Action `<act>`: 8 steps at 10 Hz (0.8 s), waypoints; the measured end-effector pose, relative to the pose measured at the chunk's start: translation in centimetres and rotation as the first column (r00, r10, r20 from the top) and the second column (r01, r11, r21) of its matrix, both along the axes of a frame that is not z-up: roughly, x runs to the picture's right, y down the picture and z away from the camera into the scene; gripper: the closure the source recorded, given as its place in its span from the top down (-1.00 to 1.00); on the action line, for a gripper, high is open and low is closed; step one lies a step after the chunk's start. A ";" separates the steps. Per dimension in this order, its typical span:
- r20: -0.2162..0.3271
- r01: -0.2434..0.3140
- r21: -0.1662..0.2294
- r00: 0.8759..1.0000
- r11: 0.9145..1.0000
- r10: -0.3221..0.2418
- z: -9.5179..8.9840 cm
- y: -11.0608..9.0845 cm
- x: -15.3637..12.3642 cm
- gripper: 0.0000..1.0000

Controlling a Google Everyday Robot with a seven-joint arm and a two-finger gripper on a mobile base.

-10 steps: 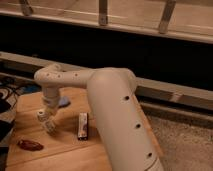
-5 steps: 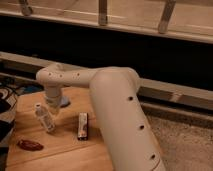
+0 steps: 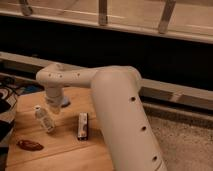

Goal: Knock the bottle over

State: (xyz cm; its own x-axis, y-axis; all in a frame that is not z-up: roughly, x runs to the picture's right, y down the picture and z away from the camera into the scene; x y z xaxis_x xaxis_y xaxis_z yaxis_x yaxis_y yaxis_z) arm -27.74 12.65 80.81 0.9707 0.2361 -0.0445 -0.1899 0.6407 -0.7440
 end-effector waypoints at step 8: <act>0.086 0.069 0.010 0.994 0.998 -0.070 -1.3 2.6 -3.7 -1.00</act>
